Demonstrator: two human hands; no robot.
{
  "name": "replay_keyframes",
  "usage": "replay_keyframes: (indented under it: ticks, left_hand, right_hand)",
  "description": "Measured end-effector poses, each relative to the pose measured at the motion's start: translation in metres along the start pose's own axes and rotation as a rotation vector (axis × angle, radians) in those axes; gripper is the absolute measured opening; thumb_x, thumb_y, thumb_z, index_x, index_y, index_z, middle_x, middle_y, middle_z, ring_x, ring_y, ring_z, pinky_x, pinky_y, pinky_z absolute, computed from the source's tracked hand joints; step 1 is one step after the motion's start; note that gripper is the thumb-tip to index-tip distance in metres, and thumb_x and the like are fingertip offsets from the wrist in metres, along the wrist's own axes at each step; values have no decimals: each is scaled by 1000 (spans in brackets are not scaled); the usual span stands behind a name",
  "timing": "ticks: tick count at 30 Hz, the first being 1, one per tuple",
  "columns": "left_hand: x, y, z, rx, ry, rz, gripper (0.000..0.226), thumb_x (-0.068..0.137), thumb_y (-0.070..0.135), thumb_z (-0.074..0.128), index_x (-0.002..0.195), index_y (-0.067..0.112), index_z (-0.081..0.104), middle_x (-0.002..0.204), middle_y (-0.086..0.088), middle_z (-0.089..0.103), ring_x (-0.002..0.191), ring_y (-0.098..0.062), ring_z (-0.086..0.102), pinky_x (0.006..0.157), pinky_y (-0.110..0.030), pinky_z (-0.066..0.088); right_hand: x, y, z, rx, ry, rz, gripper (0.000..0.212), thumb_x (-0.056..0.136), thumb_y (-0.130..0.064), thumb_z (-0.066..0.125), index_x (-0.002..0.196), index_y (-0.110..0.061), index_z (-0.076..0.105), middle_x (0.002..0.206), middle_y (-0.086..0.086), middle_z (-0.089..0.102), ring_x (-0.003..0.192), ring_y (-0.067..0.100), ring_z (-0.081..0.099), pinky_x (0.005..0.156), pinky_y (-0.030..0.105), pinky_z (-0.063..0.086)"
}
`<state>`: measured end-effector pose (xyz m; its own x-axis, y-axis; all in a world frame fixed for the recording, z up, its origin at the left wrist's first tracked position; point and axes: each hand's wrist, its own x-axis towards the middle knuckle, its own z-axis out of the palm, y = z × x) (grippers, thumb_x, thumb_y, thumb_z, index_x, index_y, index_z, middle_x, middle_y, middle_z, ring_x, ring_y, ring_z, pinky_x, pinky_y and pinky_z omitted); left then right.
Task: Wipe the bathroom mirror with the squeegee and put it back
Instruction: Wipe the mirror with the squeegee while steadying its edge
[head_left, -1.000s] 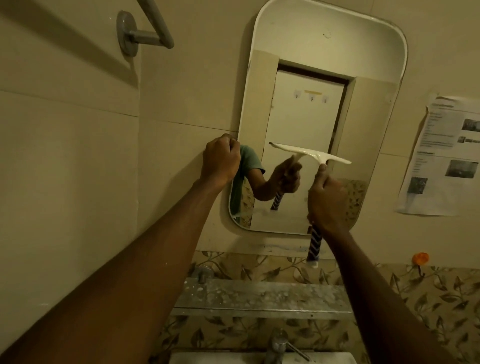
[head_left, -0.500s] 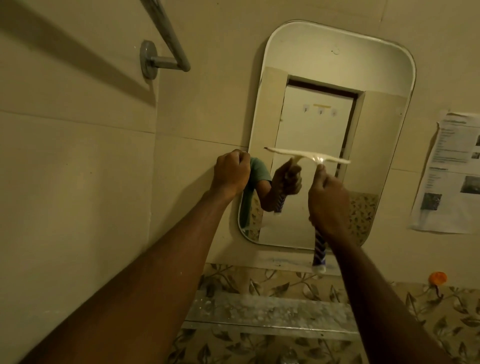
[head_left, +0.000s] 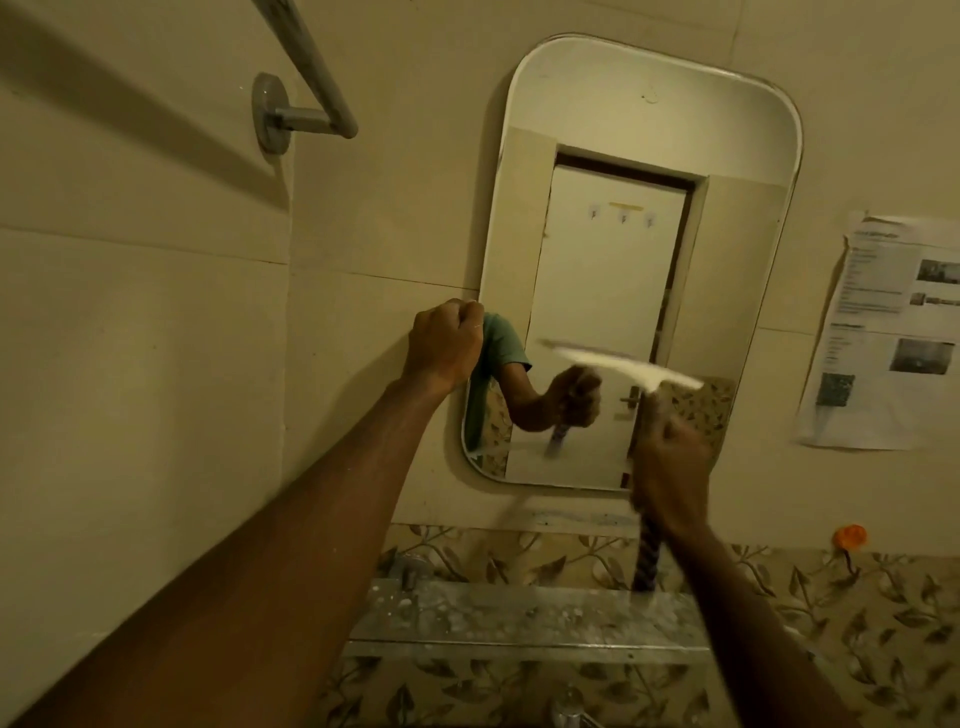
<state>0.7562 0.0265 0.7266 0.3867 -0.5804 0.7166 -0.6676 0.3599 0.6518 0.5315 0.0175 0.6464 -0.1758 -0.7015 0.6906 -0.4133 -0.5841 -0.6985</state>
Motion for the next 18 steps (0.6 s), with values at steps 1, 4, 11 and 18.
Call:
replay_keyframes:
  ticks: [1,4,11,18]
  left_hand:
    - [0,0,0,2,3,-4,34,100,25,35,71,11,47,64,-1,47,59,-10,43,54,-23,31]
    - [1,-2,0,16,5,4,32,99,24,36,73,11,48,62,4,44,57,-5,41,52,-19,28]
    - [7,-3,-2,64,-53,16,37,100,33,37,77,11,56,66,-2,54,62,-14,55,53,-24,44]
    - [45,34,-26,-26,34,-25,42,95,41,41,85,9,66,78,-10,69,73,-29,68,71,-49,59]
  right_hand:
    - [19,0,-9,-5,42,3,50,104,-40,29,72,-10,53,65,16,54,48,27,50,38,28,46]
    - [29,28,-16,-101,76,56,51,102,-48,27,72,-16,54,71,22,60,56,38,59,49,46,55]
    - [-45,59,1,-123,-8,112,60,100,-44,30,57,-7,47,50,8,43,43,22,40,46,33,36]
    - [75,-51,-19,-41,56,-163,55,104,-41,28,62,-13,49,52,8,43,41,18,39,36,22,36]
